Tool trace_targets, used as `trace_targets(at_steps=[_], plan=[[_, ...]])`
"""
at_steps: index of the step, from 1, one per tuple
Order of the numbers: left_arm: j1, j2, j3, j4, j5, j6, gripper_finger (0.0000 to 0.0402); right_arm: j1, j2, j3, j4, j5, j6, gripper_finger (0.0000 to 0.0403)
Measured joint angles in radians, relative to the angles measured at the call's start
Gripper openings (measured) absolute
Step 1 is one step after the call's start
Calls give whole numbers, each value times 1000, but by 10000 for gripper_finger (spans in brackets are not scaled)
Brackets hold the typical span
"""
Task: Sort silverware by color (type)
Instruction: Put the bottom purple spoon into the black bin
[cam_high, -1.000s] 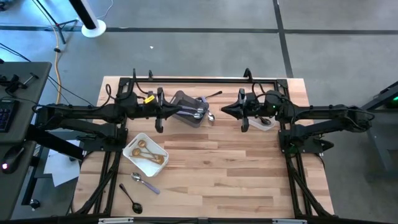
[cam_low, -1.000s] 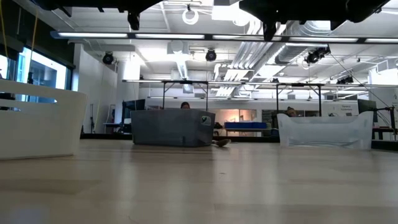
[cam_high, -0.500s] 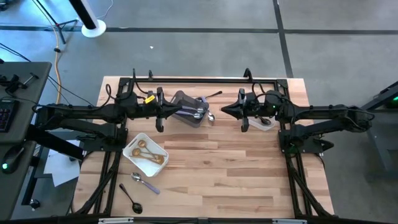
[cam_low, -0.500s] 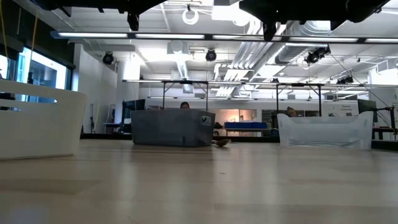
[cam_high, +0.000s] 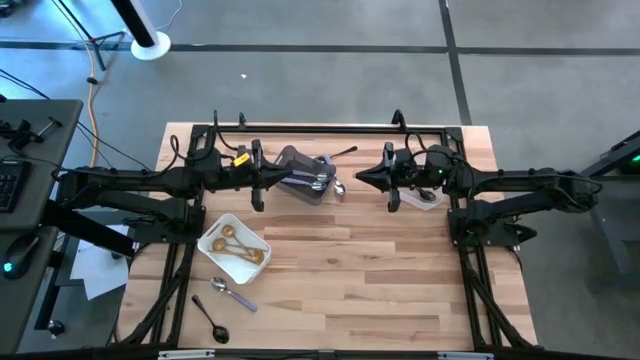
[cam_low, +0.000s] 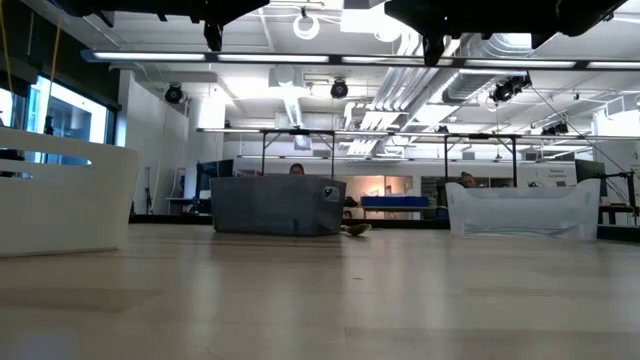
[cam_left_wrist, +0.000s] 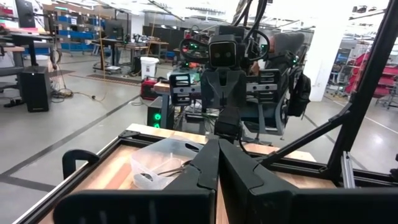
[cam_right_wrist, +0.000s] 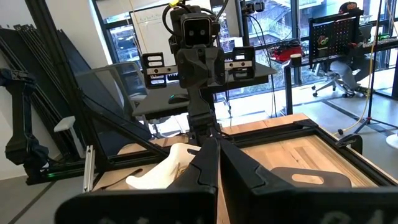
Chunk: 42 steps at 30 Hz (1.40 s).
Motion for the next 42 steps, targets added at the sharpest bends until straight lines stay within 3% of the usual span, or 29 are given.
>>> trace_targets(at_steps=[6,13,20,27,34,38,42], plan=[[0,0,0,0,1,-6,0,0,0,0,0,0,0,0],[-21,0,11,-29,5,-118,3,0,0,0,0,0,0,0],[-195,3,256,-555,24,-140,19,0,0,0,-3,0,0,0],[-507,28,492,-987,-177,-238,19,0,0,0,-34,1,0,0],[-770,210,711,-1319,-307,-374,19,0,0,0,-39,1,25,0],[-846,336,814,-1520,-309,-414,25,0,0,0,-46,1,45,0],[-904,416,826,-1579,-246,-459,52,0,0,0,-50,2,45,0]])
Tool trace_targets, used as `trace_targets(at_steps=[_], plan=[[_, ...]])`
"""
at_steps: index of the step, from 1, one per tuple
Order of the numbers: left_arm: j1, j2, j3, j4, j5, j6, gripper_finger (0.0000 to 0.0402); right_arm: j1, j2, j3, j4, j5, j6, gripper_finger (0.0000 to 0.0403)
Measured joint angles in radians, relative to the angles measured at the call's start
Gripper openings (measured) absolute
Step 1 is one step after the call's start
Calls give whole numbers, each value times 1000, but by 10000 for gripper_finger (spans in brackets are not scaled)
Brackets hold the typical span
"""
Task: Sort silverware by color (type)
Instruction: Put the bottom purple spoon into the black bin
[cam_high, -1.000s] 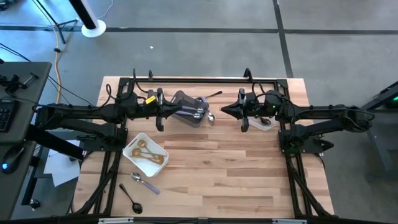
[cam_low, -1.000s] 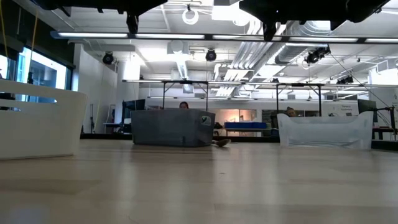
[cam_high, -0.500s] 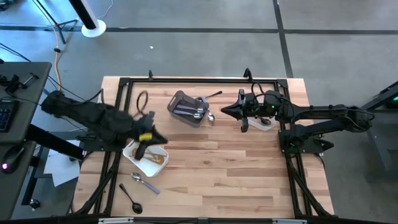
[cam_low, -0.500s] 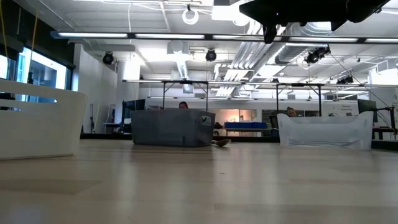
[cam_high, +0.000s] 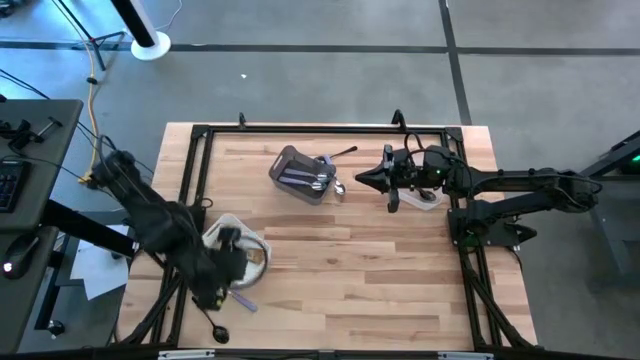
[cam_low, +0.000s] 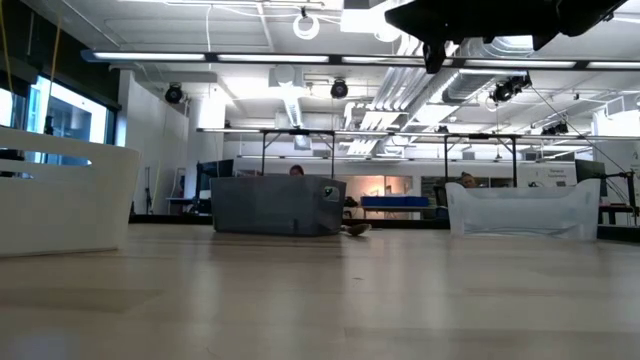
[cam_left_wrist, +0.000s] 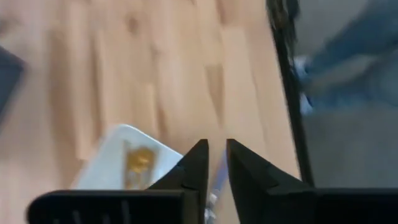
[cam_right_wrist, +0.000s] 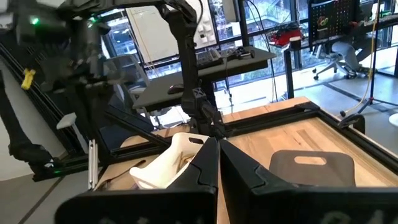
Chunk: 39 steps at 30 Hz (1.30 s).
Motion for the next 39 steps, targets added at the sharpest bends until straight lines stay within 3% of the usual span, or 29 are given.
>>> trace_targets(at_steps=[5,11,14,33,39], plan=[[-68,97,-4,-2,61,-3,107,0,0,0,-9,3,0,0],[-121,225,-4,-2,31,2,174,0,0,0,-41,47,0,0],[-122,287,-5,19,106,5,194,0,0,0,-56,49,0,0],[-121,571,-5,138,148,116,199,0,0,0,-75,42,21,0],[-116,601,-24,163,152,162,190,0,0,0,-96,40,37,0]])
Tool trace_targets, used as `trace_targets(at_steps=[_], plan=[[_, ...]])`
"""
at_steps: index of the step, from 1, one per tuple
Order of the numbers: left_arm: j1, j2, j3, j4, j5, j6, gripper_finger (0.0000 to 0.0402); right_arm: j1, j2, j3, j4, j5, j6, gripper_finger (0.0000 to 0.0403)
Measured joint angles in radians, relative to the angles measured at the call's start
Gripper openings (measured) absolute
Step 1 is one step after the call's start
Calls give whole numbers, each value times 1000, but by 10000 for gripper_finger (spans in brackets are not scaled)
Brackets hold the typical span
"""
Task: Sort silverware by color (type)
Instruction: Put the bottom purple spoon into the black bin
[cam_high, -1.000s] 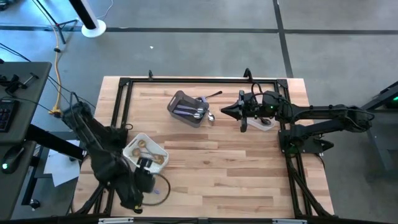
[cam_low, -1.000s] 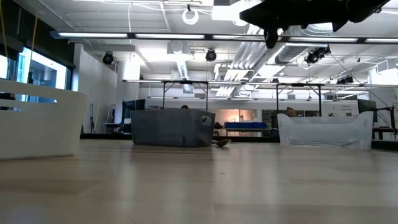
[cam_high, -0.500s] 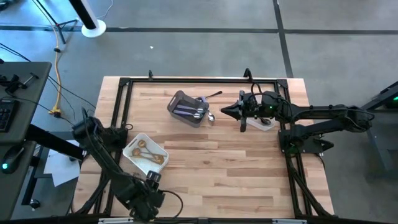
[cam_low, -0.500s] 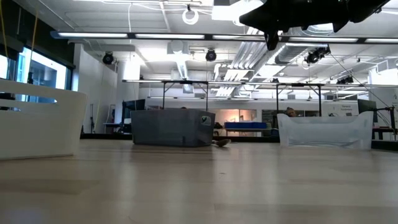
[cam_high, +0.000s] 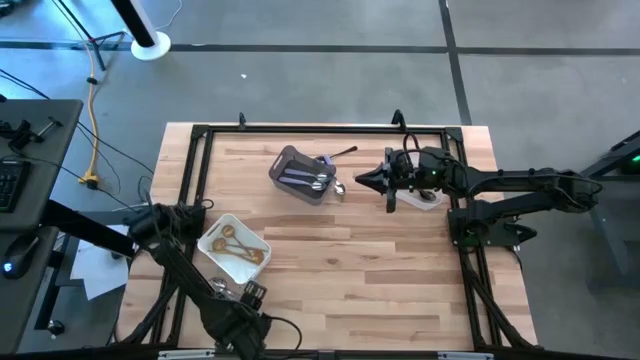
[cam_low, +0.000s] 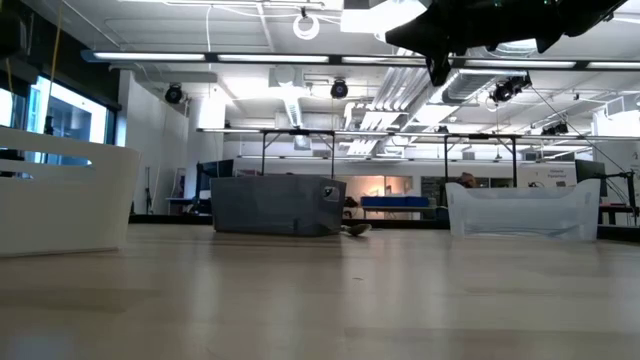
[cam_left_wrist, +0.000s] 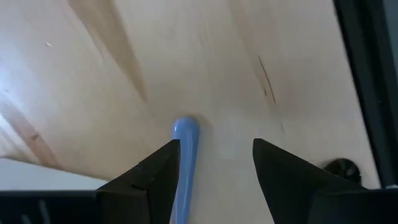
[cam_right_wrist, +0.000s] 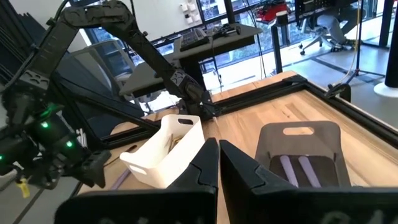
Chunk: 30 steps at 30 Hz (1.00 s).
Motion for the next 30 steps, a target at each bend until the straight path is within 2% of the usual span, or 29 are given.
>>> trace_targets(at_steps=[4,10,19,30], plan=[[18,-30,-76,46,45,-25,185,1,0,0,-3,0,0,0],[49,-79,-128,104,43,-26,178,1,0,0,-4,0,0,0],[53,-81,-197,189,62,78,167,1,0,0,-7,0,0,0],[58,-85,-242,223,45,104,167,1,0,0,-8,0,16,0]])
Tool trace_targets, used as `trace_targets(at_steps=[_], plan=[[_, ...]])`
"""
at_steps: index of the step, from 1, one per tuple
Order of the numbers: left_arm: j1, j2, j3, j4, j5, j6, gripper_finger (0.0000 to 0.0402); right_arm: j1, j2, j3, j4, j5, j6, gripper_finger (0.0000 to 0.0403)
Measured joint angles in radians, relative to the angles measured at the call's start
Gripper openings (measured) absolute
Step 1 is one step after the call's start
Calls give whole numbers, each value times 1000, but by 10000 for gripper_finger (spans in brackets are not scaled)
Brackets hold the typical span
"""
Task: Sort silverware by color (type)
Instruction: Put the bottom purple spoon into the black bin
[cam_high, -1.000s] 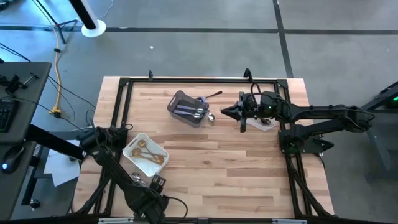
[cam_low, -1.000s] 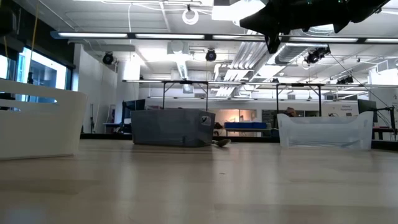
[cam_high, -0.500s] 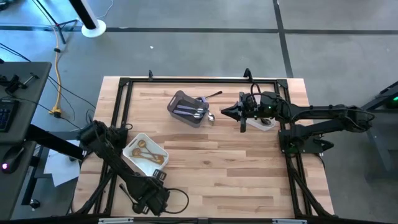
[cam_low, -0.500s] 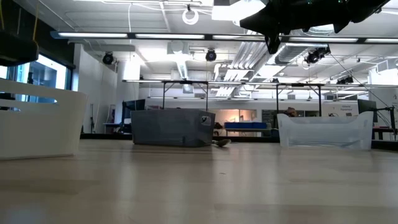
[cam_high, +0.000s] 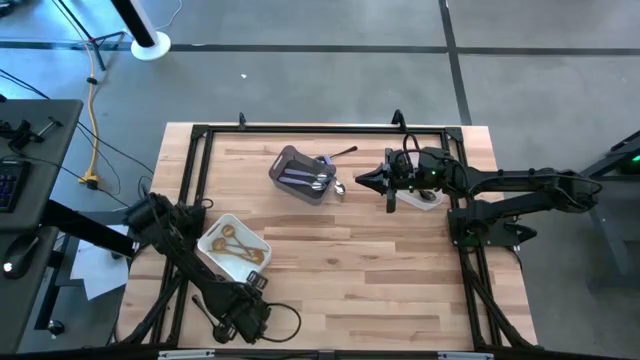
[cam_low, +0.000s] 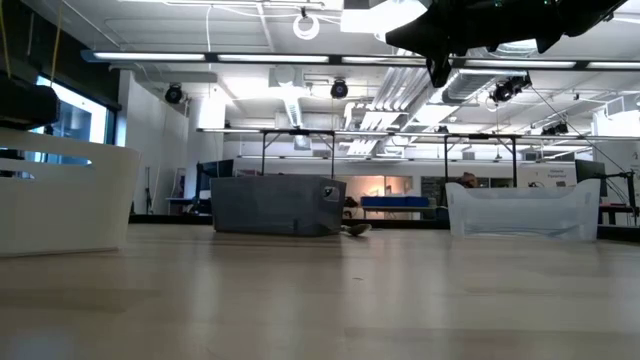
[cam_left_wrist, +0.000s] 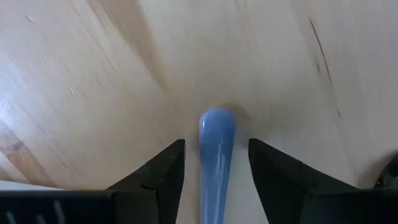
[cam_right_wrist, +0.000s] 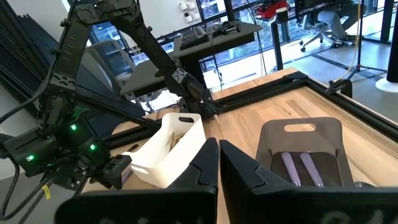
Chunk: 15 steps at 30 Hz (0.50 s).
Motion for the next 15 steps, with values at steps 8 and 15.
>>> trace_targets(at_steps=[8,15], plan=[[4,1,-15,48,10,7,159,0,0,0,-4,0,8,0],[16,5,-16,58,21,7,128,0,0,0,-4,0,8,0]])
